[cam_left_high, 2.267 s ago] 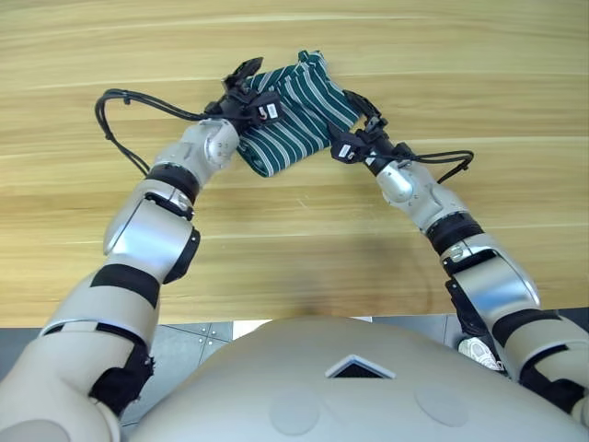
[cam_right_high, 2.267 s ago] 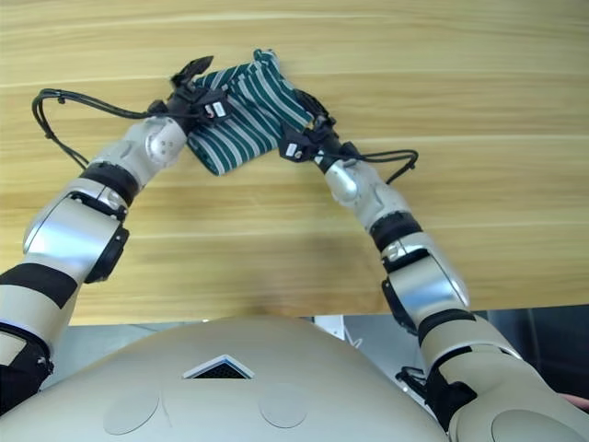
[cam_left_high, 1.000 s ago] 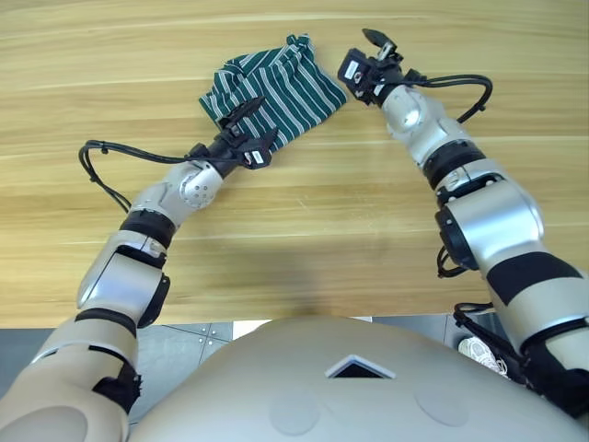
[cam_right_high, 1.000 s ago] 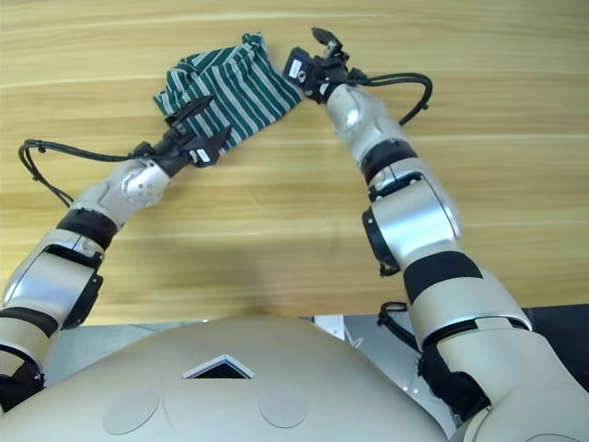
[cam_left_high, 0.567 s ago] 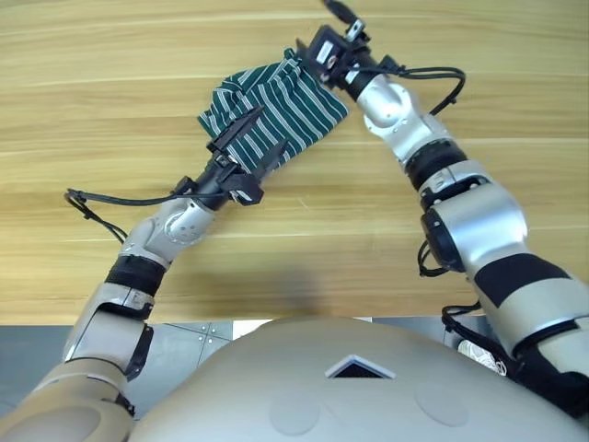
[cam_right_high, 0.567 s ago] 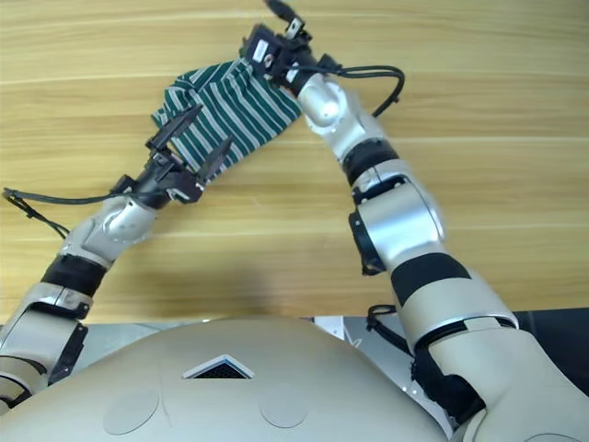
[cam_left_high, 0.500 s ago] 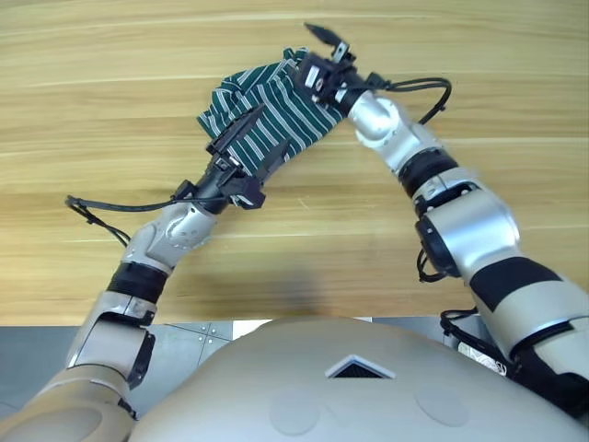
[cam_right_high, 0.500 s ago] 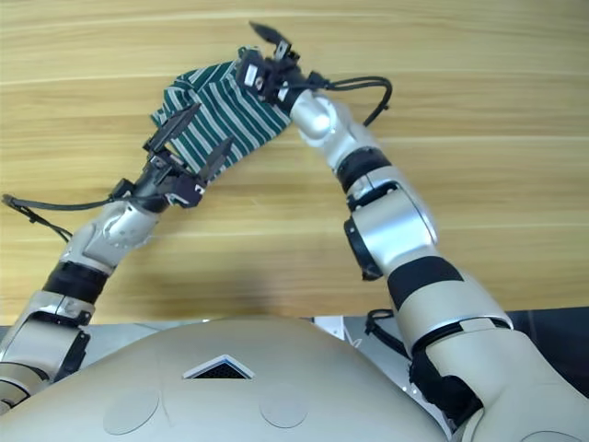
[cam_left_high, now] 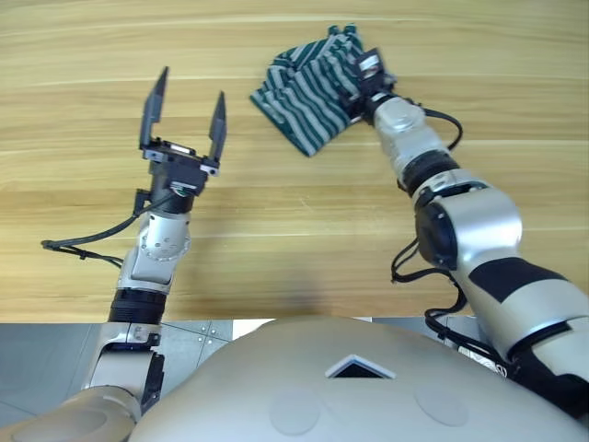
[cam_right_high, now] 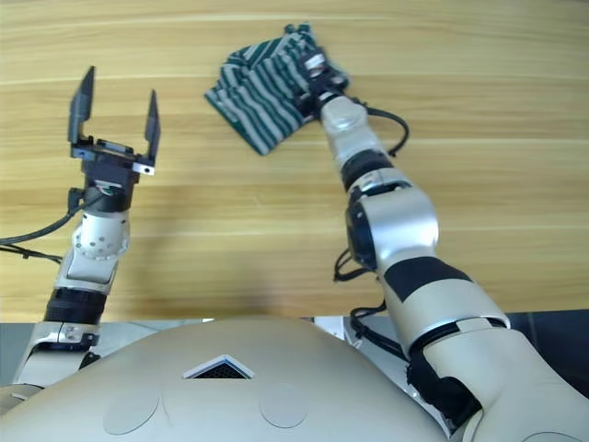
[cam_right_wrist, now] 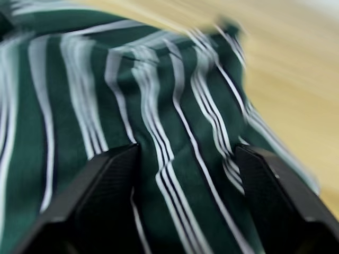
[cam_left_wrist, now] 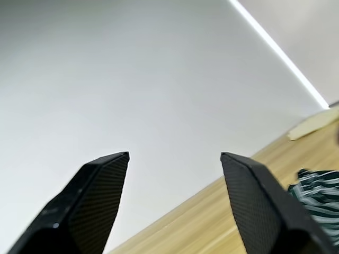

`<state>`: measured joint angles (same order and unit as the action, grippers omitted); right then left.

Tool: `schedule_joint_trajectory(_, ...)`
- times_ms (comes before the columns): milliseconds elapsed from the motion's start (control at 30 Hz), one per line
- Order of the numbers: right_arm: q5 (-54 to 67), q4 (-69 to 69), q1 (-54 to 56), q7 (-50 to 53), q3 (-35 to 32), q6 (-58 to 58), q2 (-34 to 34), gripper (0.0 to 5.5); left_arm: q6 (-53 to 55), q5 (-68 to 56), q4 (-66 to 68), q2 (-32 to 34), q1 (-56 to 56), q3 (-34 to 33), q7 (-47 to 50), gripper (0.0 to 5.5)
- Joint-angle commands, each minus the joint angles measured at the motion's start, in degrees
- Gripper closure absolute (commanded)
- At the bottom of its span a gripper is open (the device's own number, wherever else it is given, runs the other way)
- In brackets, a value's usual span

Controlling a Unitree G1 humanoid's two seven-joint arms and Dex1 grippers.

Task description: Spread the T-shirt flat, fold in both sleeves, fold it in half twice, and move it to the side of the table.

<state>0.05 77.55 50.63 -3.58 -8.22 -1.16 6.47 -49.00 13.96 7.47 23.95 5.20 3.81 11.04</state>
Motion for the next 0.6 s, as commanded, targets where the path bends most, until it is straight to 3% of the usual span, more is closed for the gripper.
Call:
schedule_joint_trajectory(33,5.3,0.9,-0.3,12.6,-9.4,-3.9,9.0,2.19,-0.6,-5.3,1.6,-1.5,1.5,-4.3,-0.2,2.29)
schedule_joint_trajectory(300,14.6,0.9,-12.0,30.8,-25.7,-3.2,21.4,2.19,-1.0,-5.4,3.0,-5.6,5.4,-8.9,-0.5,2.29)
schedule_joint_trajectory(400,15.7,0.8,-16.7,36.5,-28.8,-2.4,23.6,2.19,-1.7,-3.3,2.4,-6.6,9.3,-9.8,-0.5,2.29)
schedule_joint_trajectory(467,13.8,0.6,-17.8,35.7,-27.5,-2.0,23.8,2.19,-2.4,-2.2,1.8,-7.2,11.7,-10.9,-0.1,2.29)
schedule_joint_trajectory(600,2.3,-1.6,-11.5,13.7,-13.3,7.3,20.2,2.19,-2.7,-2.7,1.7,-8.0,13.3,-12.5,-0.2,2.29)
